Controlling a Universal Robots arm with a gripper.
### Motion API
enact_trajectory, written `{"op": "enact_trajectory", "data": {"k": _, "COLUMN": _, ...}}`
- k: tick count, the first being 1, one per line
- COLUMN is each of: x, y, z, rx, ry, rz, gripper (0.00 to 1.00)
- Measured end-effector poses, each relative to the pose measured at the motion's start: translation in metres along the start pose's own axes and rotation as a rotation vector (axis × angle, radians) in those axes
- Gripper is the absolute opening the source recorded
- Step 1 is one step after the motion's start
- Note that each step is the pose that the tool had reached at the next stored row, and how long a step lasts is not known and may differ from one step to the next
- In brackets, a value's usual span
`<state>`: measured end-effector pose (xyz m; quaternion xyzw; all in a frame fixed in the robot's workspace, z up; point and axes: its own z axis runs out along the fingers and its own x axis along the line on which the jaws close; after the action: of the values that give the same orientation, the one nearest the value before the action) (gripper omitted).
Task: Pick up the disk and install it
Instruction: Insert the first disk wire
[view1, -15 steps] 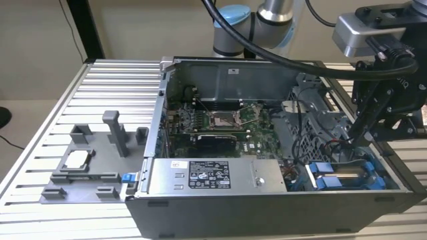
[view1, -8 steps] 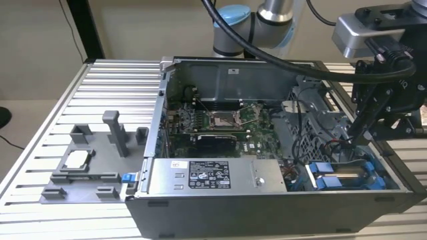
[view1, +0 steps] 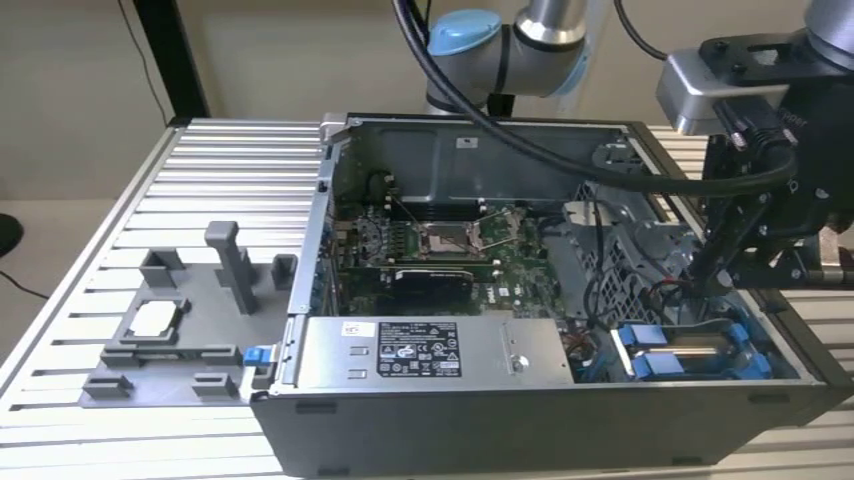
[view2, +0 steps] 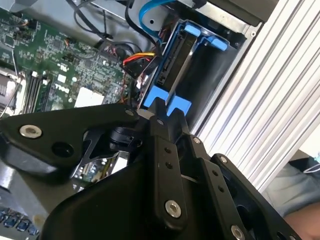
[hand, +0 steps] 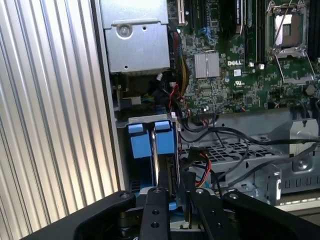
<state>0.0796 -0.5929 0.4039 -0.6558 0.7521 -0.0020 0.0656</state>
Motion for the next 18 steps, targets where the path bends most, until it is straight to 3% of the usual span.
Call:
{"op": "enact_trajectory", "data": {"k": 6, "x": -0.0013, "y": -0.0168, "z": 0.0125, "rx": 0.0005, "ry": -0.0034, "rz": 0.012, "gripper": 0.0}}
{"op": "enact_trajectory", "data": {"k": 8, "x": -0.0018, "y": -0.0218, "z": 0.0152, "rx": 0.0001, "ry": -0.0074, "rz": 0.013, "gripper": 0.0}}
{"op": "enact_trajectory", "data": {"k": 9, "x": -0.002, "y": -0.023, "z": 0.0161, "rx": -0.0001, "ry": -0.0122, "rz": 0.014, "gripper": 0.0}}
{"op": "enact_trajectory", "data": {"k": 10, "x": -0.0023, "y": -0.023, "z": 0.0165, "rx": 0.0004, "ry": -0.0224, "rz": 0.015, "gripper": 0.0}}
{"op": "enact_trajectory", "data": {"k": 12, "x": -0.0029, "y": -0.0229, "z": 0.0171, "rx": 0.0009, "ry": -0.0487, "rz": 0.017, "gripper": 0.0}}
{"op": "enact_trajectory", "data": {"k": 13, "x": -0.0028, "y": -0.0228, "z": 0.0186, "rx": 0.0007, "ry": -0.0551, "rz": 0.018, "gripper": 0.0}}
{"op": "enact_trajectory", "data": {"k": 16, "x": -0.0022, "y": -0.0221, "z": 0.0239, "rx": 0.0008, "ry": -0.0556, "rz": 0.018, "gripper": 0.0}}
{"op": "enact_trajectory", "data": {"k": 17, "x": -0.002, "y": -0.0219, "z": 0.0256, "rx": 0.0008, "ry": -0.0555, "rz": 0.018, "gripper": 1.0}}
{"op": "enact_trajectory", "data": {"k": 18, "x": -0.0019, "y": -0.0218, "z": 0.0274, "rx": 0.0009, "ry": -0.0555, "rz": 0.018, "gripper": 1.0}}
